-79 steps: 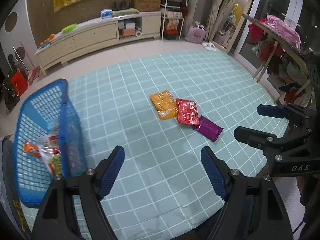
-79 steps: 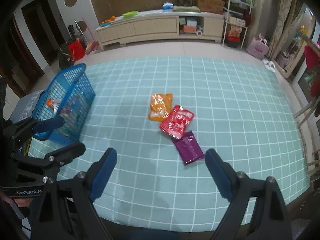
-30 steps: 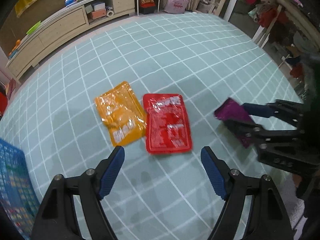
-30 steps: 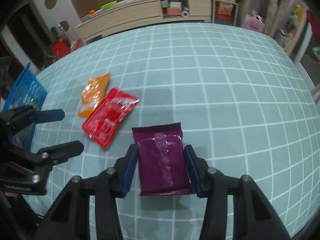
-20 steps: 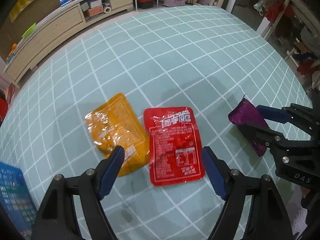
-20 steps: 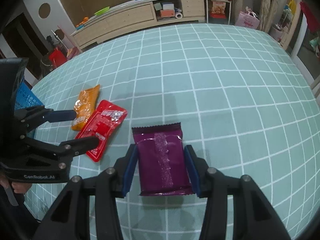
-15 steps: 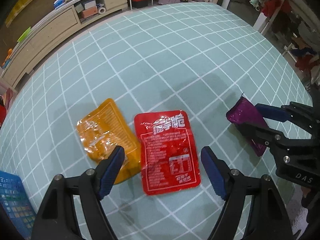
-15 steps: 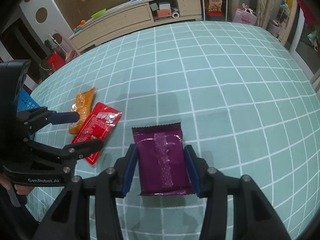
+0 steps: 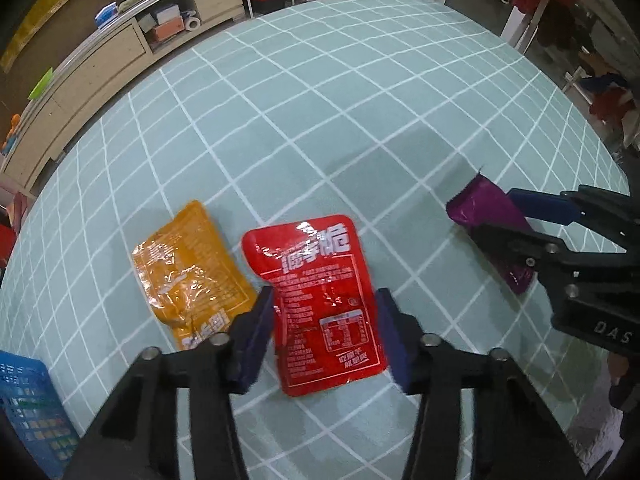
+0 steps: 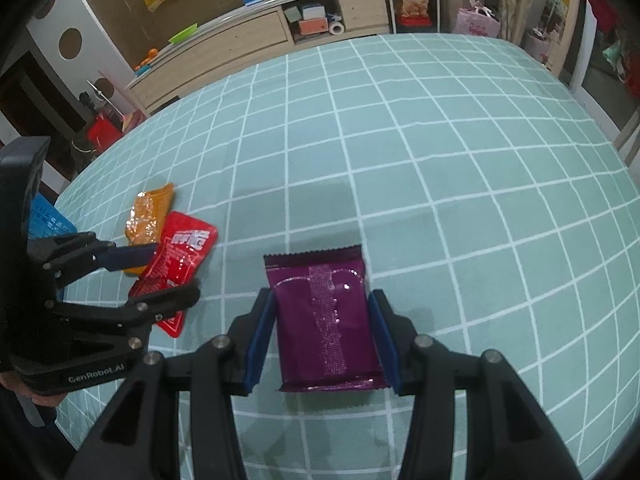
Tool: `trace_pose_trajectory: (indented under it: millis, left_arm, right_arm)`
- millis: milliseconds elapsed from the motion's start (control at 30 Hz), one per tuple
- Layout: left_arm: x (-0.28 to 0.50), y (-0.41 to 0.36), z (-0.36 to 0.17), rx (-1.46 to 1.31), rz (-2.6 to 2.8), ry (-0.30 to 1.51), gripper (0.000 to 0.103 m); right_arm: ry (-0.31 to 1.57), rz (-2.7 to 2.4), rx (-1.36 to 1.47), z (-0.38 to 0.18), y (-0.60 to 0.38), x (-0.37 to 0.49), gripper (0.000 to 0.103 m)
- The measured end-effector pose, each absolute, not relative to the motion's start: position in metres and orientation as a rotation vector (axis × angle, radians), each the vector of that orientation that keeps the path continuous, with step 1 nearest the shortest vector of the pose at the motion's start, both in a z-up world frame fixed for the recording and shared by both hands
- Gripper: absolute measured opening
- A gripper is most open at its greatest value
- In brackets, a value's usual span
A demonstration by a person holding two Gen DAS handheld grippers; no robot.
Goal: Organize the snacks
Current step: 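Grasp the red bag with the left gripper, then carry the red bag with the left gripper while the right carries the purple bag over the basket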
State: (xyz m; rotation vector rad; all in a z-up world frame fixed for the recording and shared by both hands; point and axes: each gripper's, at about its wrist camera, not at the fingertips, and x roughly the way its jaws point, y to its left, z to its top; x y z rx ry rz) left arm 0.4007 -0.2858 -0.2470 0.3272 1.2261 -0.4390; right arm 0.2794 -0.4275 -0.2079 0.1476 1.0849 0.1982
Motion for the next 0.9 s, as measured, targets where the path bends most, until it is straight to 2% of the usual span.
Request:
trace_pose_trajectory:
  millis: [167,433,900]
  left_arm:
    - [0.395,-0.288,-0.248,0.312,-0.411,1.212,0.038]
    - [0.383,-0.272,-0.233,0.246,-0.419,1.198,0.038]
    - [0.334,-0.226,-0.158,0.168,-0.413,1.082,0.038]
  right_arm:
    - [1.089,0.213,0.153,-0.208,-0.423,0.278,0.052]
    - [1.089,0.220,0.144,-0.200,-0.415,0.278,0.052]
    - [1.034,0.229,0.080,-0.141,-0.372,0.259,0.052]
